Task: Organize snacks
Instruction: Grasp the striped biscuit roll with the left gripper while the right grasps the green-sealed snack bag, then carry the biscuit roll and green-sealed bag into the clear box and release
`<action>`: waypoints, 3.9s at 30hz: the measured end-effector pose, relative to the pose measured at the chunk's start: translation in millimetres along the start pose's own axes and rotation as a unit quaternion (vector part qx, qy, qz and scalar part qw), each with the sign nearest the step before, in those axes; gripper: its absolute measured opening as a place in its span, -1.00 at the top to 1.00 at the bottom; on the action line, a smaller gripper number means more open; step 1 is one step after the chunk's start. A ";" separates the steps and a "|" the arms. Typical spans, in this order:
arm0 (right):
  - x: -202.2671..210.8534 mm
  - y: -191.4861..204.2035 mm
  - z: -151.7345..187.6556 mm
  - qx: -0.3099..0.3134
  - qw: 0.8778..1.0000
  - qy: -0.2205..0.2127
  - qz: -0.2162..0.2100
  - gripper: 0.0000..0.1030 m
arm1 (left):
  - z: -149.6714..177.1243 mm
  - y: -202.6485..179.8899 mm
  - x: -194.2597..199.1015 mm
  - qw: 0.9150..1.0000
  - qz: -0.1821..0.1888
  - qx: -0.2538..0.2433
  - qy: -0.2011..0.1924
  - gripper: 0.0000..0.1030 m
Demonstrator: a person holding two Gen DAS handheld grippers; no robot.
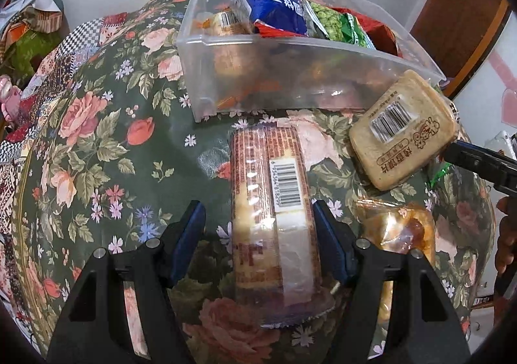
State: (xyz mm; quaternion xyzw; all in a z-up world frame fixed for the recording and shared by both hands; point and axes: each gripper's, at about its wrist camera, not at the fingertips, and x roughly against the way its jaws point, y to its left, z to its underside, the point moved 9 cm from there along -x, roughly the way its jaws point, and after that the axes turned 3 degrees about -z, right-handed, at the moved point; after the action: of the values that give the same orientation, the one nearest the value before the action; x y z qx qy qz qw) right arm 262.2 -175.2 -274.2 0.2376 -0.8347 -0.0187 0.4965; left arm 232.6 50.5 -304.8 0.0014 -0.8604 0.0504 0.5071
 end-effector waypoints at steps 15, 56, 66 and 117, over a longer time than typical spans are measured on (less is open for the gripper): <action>-17.9 12.7 -3.0 0.028 1.000 0.003 0.012 -0.22 | -5.5 -3.7 1.6 1.000 0.011 -0.010 -0.019 0.12; 68.4 55.1 -74.7 0.073 0.988 -0.134 0.000 0.18 | -95.9 -45.7 124.6 0.987 0.021 -0.028 -0.159 0.12; 49.6 63.2 -98.9 0.082 0.987 -0.138 0.002 0.18 | -136.8 -55.1 103.3 0.986 0.025 -0.025 -0.161 0.12; 37.1 49.8 -115.8 0.085 0.990 -0.109 -0.002 -0.07 | -154.9 -40.5 81.2 0.990 0.005 -0.019 -0.141 -0.14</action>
State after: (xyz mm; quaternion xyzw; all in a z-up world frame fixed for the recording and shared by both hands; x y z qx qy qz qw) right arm 325.7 -122.7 -171.8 0.2775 -0.8820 0.0252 0.3801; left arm 330.5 27.8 -156.0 -0.0053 -0.9239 0.0352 0.3809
